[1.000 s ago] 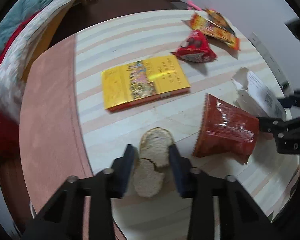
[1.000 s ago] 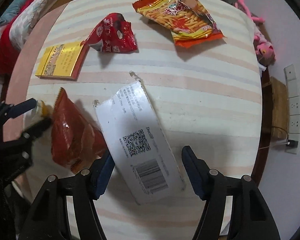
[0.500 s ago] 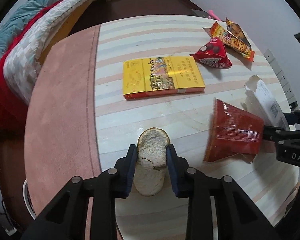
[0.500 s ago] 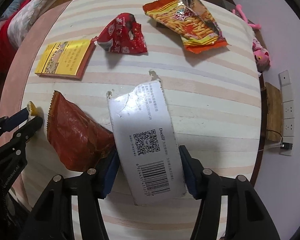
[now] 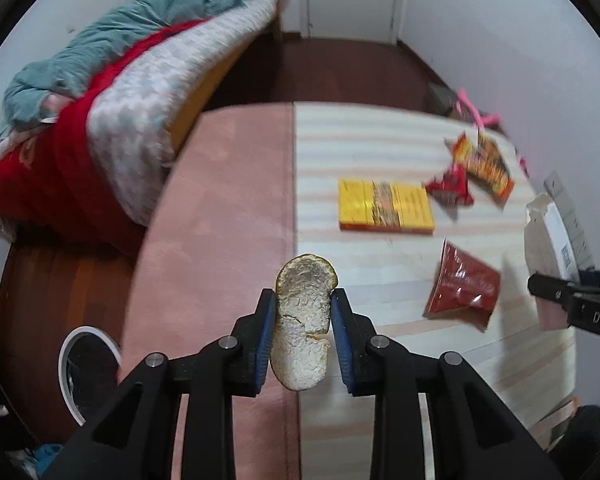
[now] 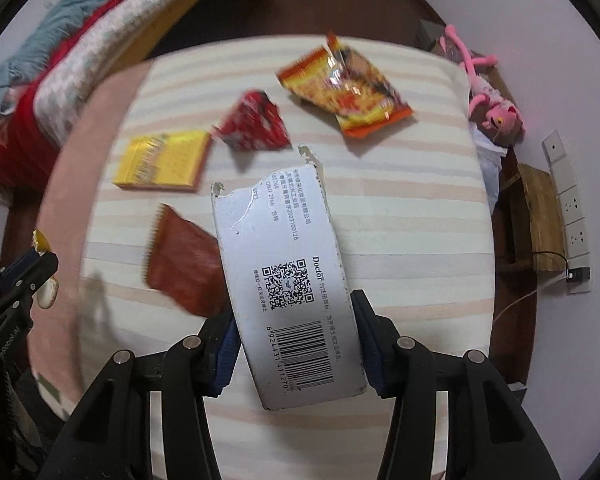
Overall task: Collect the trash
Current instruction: 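Carry the bread and white box to the bin and open both tools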
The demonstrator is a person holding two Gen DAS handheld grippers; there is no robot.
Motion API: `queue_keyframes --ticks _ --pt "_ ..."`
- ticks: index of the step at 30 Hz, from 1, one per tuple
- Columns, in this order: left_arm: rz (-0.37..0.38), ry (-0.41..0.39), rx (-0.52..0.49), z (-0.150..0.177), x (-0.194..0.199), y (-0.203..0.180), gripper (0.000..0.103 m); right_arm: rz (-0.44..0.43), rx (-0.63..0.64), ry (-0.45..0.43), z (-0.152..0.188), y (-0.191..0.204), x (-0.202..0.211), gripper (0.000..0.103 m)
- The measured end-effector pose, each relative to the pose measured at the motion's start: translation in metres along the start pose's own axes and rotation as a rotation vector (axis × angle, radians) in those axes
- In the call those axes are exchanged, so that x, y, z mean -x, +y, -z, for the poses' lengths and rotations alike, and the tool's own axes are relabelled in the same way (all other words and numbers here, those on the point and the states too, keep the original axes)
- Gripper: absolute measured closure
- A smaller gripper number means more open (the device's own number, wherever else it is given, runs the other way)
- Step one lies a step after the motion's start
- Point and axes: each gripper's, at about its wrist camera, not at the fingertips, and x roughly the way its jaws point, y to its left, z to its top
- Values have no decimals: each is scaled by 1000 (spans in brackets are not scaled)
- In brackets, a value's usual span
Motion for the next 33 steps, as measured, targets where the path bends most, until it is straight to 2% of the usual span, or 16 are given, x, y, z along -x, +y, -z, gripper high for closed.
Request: queue_keyframes --ticks 5,8,13,18,21,25,29,33 --pt "0 -93 53 -11 51 39 78 -68 47 -73 -6 37 41 50" --pt "-27 -143 74 -14 76 67 78 -120 85 -105 -8 73 62 50" --pt "-99 -211 132 -8 121 134 78 -214 172 -136 -1 154 87 50" --pt "-176 -221 208 11 142 205 79 -303 256 -128 8 246 90 50" --pt "-219 -195 278 30 142 257 79 -353 302 -97 17 301 79 50" --pt "-240 -140 367 57 126 315 79 -401 355 -29 31 370 53 50" --pt "-208 -59 499 89 92 375 79 -407 416 68 49 443 9 50" --pt "-138 66 656 126 42 438 79 -387 458 188 66 500 -50 50"
